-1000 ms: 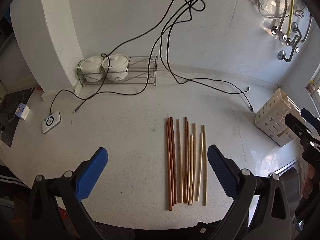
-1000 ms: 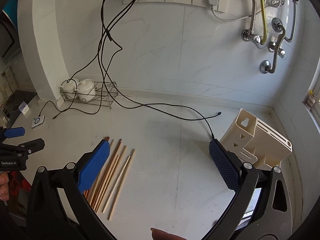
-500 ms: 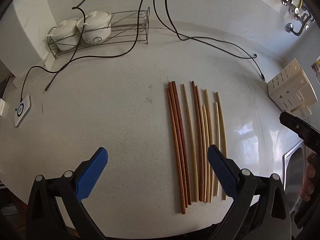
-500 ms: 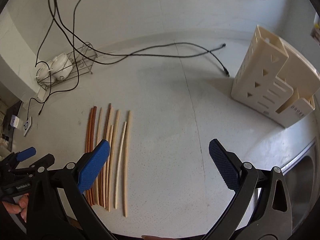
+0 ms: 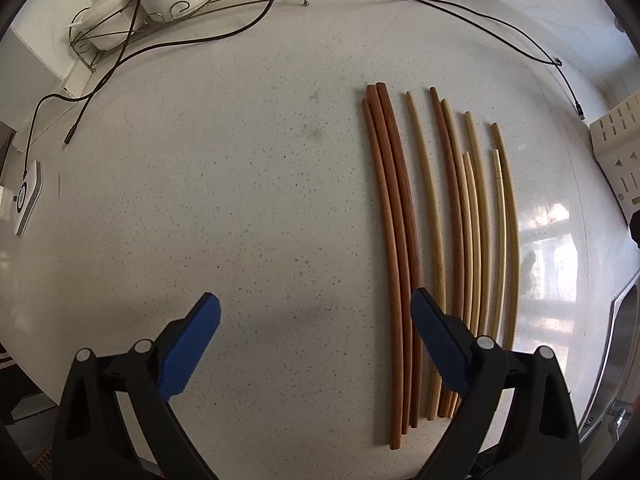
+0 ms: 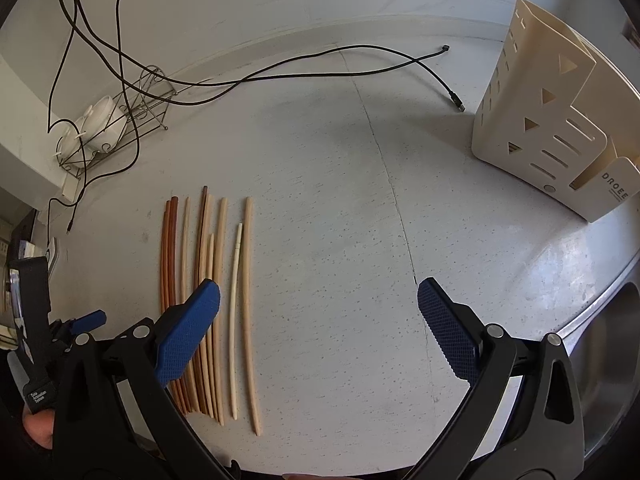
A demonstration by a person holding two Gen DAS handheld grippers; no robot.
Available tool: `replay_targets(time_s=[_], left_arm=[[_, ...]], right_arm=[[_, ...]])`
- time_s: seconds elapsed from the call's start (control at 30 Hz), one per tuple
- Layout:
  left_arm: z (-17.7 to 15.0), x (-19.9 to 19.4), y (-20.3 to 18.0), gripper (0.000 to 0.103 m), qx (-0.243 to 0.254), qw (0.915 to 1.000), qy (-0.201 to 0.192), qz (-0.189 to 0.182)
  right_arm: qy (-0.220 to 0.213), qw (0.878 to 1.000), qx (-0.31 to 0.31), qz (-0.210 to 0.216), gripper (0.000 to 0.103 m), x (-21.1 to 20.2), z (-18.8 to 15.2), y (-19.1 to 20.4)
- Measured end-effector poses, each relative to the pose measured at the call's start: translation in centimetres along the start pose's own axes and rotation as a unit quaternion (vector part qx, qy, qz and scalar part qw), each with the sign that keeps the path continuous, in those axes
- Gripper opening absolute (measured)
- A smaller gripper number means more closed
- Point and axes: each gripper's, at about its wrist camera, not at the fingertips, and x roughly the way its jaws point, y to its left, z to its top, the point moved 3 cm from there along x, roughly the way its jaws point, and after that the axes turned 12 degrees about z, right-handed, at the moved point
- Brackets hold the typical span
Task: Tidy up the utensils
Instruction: 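Move both tools down toward the row of chopsticks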
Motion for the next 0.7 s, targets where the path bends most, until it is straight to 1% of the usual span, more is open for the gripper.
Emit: replay_targets(time_s=[0.13,0.23,0.3,0.43,0.5,0.67,0.7], left_arm=[[0.0,0.6,-0.5,0.094,0.002,0.9999,0.012,0.0],[0.2,1.2,-0.8,0.094,0.008,0.9997,0.018,0.016],[0.1,1.7,-1.2,0.094,0.009,0.9995,0.023,0.018],[0.2,1.9,-1.9,0.094,0.011,0.9994,0.023,0.022],[0.6,1.6,-1.6,0.094,0.009,0.9993,0.027,0.025],[1.0,1.7,-1.2,0.094,0.004,0.9993,0.033,0.017],[1.2,1.6,-0.9,0.094,0.001,0.9991,0.035,0.023]], right_arm=[[0.0,1.0,-0.006,-0.001,0.095,0.0,0.1,0.1],[-0.003,1.0,-0.004,0.002,0.095,0.0,0.4,0.1],[-0.003,1.0,0.003,0.01,0.095,0.0,0.5,0.0],[-0.004,1.0,0.007,0.012,0.095,-0.1,0.7,-0.2],[-0.004,1.0,0.008,0.012,0.095,0.0,0.8,-0.2],[-0.001,1.0,0.011,0.012,0.095,0.2,0.7,-0.5],[-0.001,1.0,0.011,0.012,0.095,0.2,0.7,-0.5]])
